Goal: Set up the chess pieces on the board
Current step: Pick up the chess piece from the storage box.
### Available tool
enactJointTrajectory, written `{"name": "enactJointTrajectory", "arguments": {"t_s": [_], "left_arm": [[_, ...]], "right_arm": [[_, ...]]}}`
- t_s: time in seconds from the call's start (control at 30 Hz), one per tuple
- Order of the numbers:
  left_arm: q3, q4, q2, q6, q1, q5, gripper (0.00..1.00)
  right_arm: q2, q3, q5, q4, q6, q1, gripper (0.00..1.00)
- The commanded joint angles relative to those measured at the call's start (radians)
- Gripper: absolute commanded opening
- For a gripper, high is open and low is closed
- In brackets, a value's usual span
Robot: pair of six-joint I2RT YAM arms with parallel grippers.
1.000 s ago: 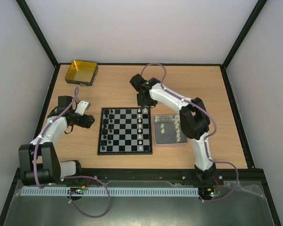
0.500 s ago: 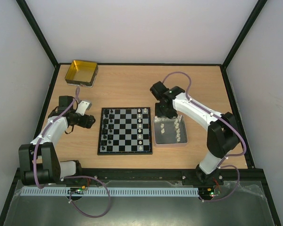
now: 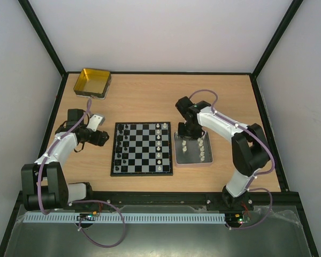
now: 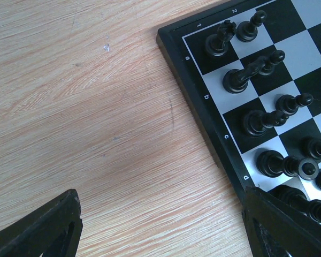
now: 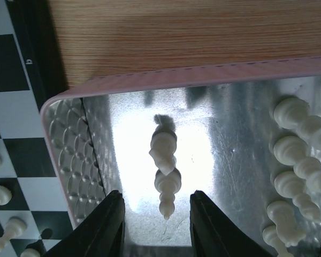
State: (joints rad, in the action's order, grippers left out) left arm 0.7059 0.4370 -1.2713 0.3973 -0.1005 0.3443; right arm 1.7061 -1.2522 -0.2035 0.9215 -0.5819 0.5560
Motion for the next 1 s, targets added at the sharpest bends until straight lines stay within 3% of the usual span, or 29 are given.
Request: {"name": "enactJointTrajectory", "arguments": {"t_s": [0.0, 0.63, 0.97], "left_arm": [[0.007, 0.016, 0.016, 0.009, 0.002, 0.017, 0.82], [0.003, 0.011, 0.02, 0.005, 0.002, 0.014, 0.82], [0.003, 0.011, 0.022, 0.004, 0.002, 0.011, 0.82]], "right_arm": [[0.043, -0.035, 0.017, 0.01, 0.032, -0.008, 0.33], [0.148, -0.057, 0.052, 0.008, 0.039, -0.01, 0.32], [0.16, -0.062, 0.044, 0.004, 0.041, -0.01, 0.26]]}}
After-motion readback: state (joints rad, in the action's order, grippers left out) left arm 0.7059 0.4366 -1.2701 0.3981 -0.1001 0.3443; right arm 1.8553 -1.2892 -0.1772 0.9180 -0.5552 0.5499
